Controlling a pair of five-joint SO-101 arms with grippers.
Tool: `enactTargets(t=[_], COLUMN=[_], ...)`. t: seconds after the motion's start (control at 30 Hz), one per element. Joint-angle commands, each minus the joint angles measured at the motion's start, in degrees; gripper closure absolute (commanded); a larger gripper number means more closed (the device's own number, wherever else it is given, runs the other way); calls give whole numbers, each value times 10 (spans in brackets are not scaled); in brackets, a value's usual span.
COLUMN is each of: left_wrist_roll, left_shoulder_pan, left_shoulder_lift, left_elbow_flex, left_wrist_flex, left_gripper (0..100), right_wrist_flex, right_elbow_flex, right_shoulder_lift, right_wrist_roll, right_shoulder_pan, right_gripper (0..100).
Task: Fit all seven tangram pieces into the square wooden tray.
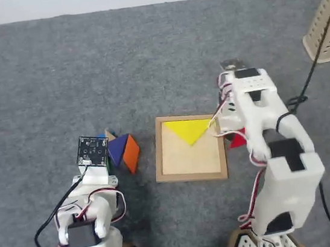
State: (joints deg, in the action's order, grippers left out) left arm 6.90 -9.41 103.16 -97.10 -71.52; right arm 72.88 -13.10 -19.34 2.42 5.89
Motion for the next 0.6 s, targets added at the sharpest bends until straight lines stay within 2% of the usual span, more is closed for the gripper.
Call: enactTargets(t=[0.0,0.17,0.37,0.57], left_wrist_roll=[4,4,4,4], left_shoulder_pan=[-2,-2,-2,-2], left_shoulder_lift=[0,0,0,0], left_elbow_flex=[5,5,5,5], left_wrist_flex=[-4,-4,-4,-4], left_gripper=[988,988,988,988], right_wrist_flex=[-5,4,13,20], right_elbow_flex=[14,31,39,60], right_shoulder_lift=[-18,-55,-58,-55], right_wrist_roll=[-20,-24,-24,-25], right_shoulder_pan=[-20,-25,-39,-58], right_gripper=[705,710,846,868])
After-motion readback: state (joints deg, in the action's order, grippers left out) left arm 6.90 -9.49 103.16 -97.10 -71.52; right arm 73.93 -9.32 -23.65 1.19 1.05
